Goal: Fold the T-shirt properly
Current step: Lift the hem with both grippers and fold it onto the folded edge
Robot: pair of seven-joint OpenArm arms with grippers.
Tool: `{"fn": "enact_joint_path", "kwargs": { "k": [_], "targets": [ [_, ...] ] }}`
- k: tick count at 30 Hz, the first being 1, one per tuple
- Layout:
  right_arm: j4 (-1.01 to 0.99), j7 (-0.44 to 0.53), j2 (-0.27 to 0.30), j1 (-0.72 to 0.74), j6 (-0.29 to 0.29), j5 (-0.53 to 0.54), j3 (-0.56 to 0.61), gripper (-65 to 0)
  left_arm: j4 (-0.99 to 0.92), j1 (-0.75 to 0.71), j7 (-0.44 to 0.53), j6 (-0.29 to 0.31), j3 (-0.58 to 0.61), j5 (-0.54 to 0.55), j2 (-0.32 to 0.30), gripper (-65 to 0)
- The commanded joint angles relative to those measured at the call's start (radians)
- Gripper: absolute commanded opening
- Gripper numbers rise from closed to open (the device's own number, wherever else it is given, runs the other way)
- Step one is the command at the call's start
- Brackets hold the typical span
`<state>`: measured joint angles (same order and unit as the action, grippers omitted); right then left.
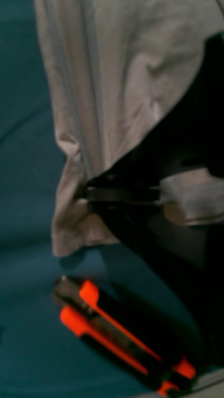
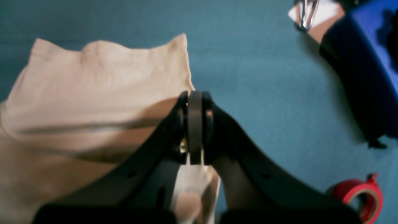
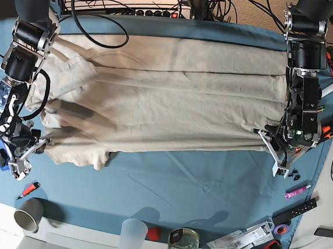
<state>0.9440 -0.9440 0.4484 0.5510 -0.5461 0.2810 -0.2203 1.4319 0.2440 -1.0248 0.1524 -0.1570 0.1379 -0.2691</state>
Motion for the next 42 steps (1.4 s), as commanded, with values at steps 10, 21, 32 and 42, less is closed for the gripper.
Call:
{"fn": "enact_joint_path", "kwargs": {
  "k": [10,21,32,42],
  "targets": [
    [0.019,-0.086,0.037,0.025,0.004,0.138,-0.004,-65.0,0.115,0.027,-0.105,-0.007,-0.003,-0.010,-0.014,-65.0],
    [0.376,-0.233,0.073,-0.083,0.034,0.225,-0.004,-65.0,0.157,0.019,-0.156,0.005,-0.003,0.090,-0.014,-65.0],
    [0.445,-0.277,0.095,-0.193,0.048,0.289,-0.134,-65.0,0.247,-0.097,-0.161,0.029,-0.004,0.109,-0.050,-65.0],
    [0.554,-0.283,0.095,-0.370,0.042,0.313,-0.271,-65.0,0.366,-0.215,-0.143,0.027,-0.074,0.112,-0.049,-65.0]
  ]
}}
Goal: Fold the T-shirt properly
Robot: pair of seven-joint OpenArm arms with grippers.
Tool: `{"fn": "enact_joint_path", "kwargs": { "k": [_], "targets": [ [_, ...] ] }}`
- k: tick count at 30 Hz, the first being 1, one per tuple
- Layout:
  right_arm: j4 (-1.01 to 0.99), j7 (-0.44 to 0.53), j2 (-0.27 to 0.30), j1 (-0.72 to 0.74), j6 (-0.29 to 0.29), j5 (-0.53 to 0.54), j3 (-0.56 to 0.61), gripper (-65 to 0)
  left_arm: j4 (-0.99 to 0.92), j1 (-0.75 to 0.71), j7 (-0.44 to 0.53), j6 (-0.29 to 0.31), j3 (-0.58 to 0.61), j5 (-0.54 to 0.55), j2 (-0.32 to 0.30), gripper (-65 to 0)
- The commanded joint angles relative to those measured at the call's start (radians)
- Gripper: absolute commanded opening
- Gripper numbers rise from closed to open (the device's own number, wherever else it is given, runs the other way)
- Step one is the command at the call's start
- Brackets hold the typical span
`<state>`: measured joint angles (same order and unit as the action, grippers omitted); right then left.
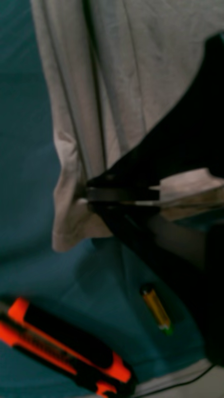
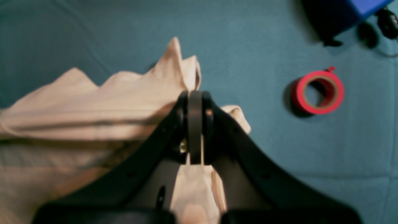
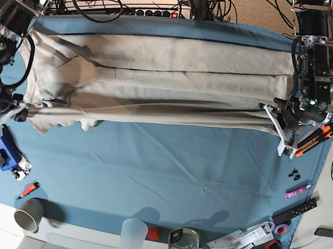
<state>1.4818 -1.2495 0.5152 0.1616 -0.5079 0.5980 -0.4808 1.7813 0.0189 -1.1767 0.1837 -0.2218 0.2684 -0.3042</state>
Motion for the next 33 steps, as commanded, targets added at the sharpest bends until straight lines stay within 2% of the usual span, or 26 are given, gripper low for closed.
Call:
{"fn": "enact_joint_path", "kwargs": {
  "k": [1,4,10,21,22,24,25,27,29,33],
  "targets": [
    [0.032,0.022,0.028,0.002,0.004,-0.002,-0.020,-65.0,0.018,0.006,0.008,-0.004,-0.020,-0.008,-0.014,-65.0],
    [0.070,0.016,0.028,-0.050,0.004,0.009,-0.042,-65.0,0.018,-0.012,0.004,0.001,-0.053,0.058,-0.014,-65.0],
    [0.132,0.014,0.028,-0.137,0.004,0.008,-0.069,-65.0,0.061,-0.061,-0.005,0.027,-0.102,0.123,-0.014,-65.0],
    [0.154,0.031,0.028,-0.159,0.003,0.008,-0.097,-65.0,0.103,-0.099,0.048,0.030,-0.129,0.160,-0.011,-65.0],
    [0.154,0.031,0.028,-0.159,-0.002,0.008,-0.097,-65.0,0.103,-0.099,0.048,0.046,-0.129,0.161,-0.011,-65.0],
    [0.154,0.034,0.028,-0.159,-0.047,0.014,-0.097,-65.0,0.103,-0.099,0.048,0.053,-0.129,0.161,-0.011,-65.0],
    [0.154,0.038,0.028,-0.159,-0.068,0.022,-0.097,-62.8,0.103,-0.100,0.048,0.053,-0.129,0.161,-0.011,-65.0],
    [0.154,0.047,0.028,-0.159,-0.096,0.045,-0.097,-54.3,0.103,-0.100,0.048,0.053,-0.129,0.163,-0.011,-65.0],
    [0.154,0.060,0.028,-0.159,-0.107,0.061,-0.096,-48.3,0.103,-0.100,0.048,0.053,-0.129,0.163,-0.011,-65.0],
    [0.153,0.099,0.027,-0.153,-0.105,0.064,-0.095,-47.5,0.103,-0.099,0.048,0.053,-0.129,0.163,-0.011,-65.0]
  ]
}}
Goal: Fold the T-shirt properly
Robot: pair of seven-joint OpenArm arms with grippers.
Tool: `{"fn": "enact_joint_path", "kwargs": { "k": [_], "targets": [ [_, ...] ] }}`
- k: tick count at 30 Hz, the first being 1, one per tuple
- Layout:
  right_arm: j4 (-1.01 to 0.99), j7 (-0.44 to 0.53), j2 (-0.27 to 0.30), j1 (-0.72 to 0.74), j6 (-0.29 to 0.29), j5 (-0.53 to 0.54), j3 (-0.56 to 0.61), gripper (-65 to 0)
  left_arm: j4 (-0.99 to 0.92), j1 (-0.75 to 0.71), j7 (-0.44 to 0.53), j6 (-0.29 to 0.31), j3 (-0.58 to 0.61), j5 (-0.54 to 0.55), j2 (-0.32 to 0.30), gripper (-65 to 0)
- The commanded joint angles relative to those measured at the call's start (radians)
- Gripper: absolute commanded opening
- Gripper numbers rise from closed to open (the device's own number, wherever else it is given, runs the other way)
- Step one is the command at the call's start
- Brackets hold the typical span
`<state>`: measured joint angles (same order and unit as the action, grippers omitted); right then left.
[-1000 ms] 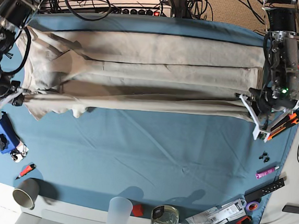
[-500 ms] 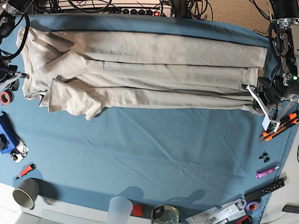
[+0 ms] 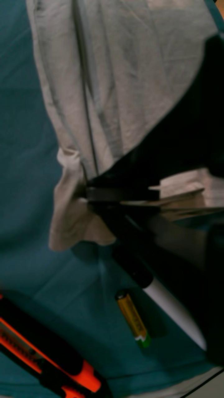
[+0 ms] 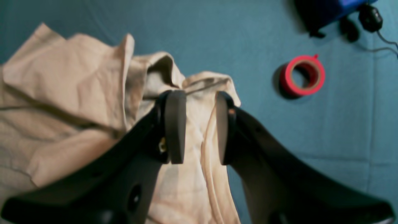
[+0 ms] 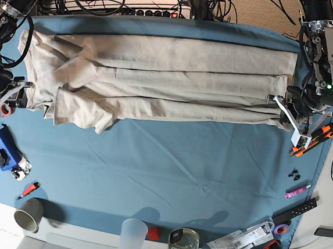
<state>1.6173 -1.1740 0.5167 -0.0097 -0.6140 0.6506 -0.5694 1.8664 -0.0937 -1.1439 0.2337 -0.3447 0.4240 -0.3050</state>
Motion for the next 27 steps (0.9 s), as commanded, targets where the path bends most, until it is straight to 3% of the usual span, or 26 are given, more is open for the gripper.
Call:
{"fn": "enact_joint_path", "kwargs": {
  "k": [1,6,11,16,22,27],
  "targets": [
    [0.016,0.016,0.026,0.029,0.002,0.010,-0.004,-47.5,0.018,0.013,0.016,0.003,-0.006,0.009,-0.011,-65.0],
    [-0.055,0.013,0.027,0.129,0.000,0.006,0.058,-47.5,0.018,0.013,0.016,0.004,-0.006,0.043,-0.010,-65.0],
    [-0.233,0.015,0.026,0.257,-0.045,-0.037,0.213,-43.8,0.018,0.013,0.016,0.004,-0.006,0.042,-0.011,-65.0],
    [-0.339,0.015,0.026,0.347,-0.039,-0.041,0.343,-43.5,0.018,0.013,0.016,0.004,-0.006,0.042,-0.011,-65.0],
    [-0.367,0.045,0.025,0.364,0.032,-0.141,0.367,-43.5,0.018,0.013,0.016,0.004,-0.006,0.043,-0.011,-65.0],
    [-0.434,0.051,0.024,0.364,0.031,-0.143,0.368,-43.5,0.018,0.013,0.018,0.004,-0.006,0.049,-0.011,-65.0]
  ]
}}
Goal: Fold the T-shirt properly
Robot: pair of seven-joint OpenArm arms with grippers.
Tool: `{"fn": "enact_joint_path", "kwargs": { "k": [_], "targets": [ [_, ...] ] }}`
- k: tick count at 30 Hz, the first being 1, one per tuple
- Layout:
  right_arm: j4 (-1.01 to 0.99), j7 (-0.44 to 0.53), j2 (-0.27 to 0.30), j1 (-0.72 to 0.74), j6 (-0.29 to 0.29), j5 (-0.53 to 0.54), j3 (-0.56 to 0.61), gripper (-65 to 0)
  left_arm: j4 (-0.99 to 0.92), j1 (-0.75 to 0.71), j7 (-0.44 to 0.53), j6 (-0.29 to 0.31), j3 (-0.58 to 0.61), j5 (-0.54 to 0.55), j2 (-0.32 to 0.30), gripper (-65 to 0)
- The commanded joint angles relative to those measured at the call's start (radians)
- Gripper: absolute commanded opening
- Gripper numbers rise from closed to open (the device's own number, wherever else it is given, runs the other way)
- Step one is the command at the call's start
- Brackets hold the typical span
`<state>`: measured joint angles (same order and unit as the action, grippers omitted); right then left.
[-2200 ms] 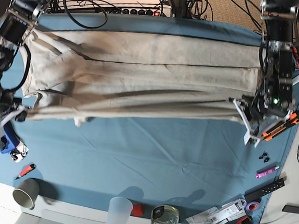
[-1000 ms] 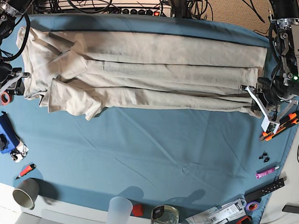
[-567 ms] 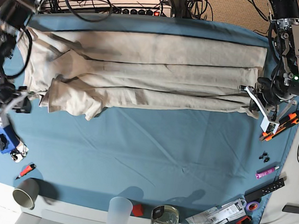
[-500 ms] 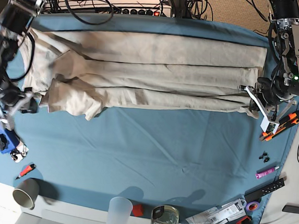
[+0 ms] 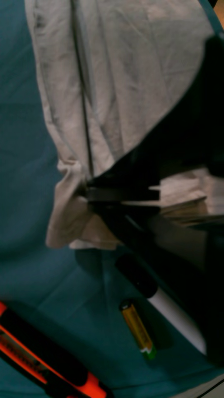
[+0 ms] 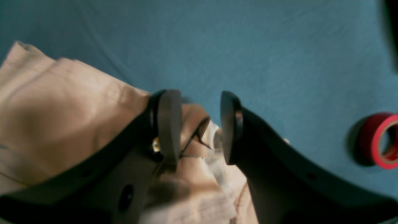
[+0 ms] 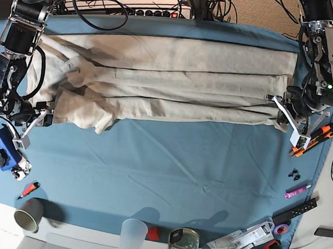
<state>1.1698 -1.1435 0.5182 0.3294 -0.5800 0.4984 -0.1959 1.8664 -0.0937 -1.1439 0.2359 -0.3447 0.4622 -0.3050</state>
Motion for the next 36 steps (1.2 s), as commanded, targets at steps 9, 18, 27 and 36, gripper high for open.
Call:
{"fn": "enact_joint_path", "kwargs": {
  "k": [9,18,27,36],
  "targets": [
    [-0.072,0.029,-0.036,0.026,-0.032,-0.001,-0.006,-46.3,0.018,0.013,0.018,0.002,-0.006,0.014,-0.011,-65.0],
    [-0.024,0.020,-0.038,0.039,-0.023,0.002,-0.007,-65.0,0.018,0.014,0.019,0.002,-0.006,0.014,-0.010,-65.0],
    [0.244,-0.026,-0.036,0.036,0.021,0.001,-0.058,-65.0,0.018,0.013,0.018,0.002,-0.006,0.013,-0.011,-65.0],
    [0.303,-0.061,-0.036,0.019,0.026,-0.044,-0.063,-65.0,0.018,0.013,0.019,0.002,-0.006,0.010,-0.011,-65.0]
  ]
}}
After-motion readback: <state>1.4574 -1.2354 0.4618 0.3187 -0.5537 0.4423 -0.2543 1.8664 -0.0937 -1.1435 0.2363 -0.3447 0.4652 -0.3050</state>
